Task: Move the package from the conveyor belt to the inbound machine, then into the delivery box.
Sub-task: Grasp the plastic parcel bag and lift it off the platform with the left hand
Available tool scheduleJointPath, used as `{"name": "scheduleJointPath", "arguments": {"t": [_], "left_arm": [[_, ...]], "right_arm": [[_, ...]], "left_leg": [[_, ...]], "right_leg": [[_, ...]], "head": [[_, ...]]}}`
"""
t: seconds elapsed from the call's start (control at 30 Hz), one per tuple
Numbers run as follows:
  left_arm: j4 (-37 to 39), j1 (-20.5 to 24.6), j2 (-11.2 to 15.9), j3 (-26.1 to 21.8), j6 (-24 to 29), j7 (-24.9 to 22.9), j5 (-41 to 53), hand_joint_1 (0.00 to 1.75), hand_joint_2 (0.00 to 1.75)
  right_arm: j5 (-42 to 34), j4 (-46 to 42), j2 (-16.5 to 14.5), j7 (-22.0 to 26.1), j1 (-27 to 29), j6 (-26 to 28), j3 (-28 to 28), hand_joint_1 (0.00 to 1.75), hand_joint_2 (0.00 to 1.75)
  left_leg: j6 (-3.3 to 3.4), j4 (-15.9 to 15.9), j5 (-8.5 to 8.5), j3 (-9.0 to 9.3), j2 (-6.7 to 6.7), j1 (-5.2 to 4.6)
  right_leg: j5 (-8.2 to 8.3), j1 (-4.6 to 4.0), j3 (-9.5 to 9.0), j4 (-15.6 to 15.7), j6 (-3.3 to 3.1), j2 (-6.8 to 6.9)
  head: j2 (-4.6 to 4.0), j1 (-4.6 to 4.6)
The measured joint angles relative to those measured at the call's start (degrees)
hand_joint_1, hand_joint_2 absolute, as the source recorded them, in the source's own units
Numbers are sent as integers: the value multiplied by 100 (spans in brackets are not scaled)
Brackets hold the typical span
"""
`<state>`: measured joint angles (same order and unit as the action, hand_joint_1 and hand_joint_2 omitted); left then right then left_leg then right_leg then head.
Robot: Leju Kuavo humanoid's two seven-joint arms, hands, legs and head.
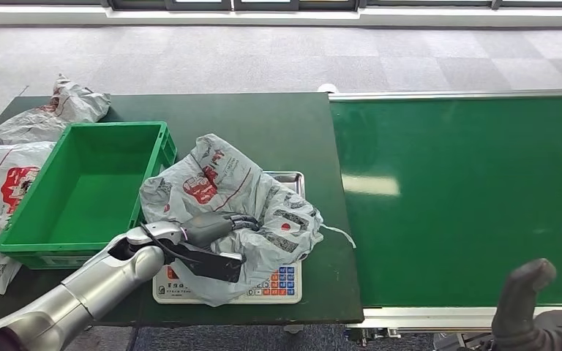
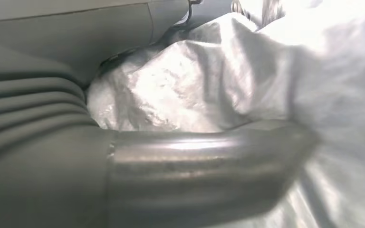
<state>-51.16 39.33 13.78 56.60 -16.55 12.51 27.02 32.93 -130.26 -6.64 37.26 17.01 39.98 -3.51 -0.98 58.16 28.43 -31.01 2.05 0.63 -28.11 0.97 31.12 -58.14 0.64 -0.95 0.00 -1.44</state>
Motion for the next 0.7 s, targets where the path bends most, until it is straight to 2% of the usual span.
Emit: {"name": "scheduleJointPath", "arguments": {"t": [0.07,0.17,0.7], "left_arm": [[205,-29,-144,-73,363,56,201,175,175],[332,-63,-263,-185,607,34,437,175,175],[114,-343,-273,-767,846,-119,1094,175,175]], "right_arm": [[-28,-1,0,31,26,0,1,0,175],[-77,0,0,74,58,0,0,0,175],[-176,1,-17,173,65,0,-1,0,175]], "left_leg": [[2,0,3,13,2,-2],[1,0,11,35,-3,-2],[-16,-9,29,63,-32,8]], "right_leg": [[-2,1,-17,0,1,3],[-4,1,-43,0,1,0],[-18,-10,-51,-1,-19,-28]], "head": [[0,0],[0,0],[0,0]]}}
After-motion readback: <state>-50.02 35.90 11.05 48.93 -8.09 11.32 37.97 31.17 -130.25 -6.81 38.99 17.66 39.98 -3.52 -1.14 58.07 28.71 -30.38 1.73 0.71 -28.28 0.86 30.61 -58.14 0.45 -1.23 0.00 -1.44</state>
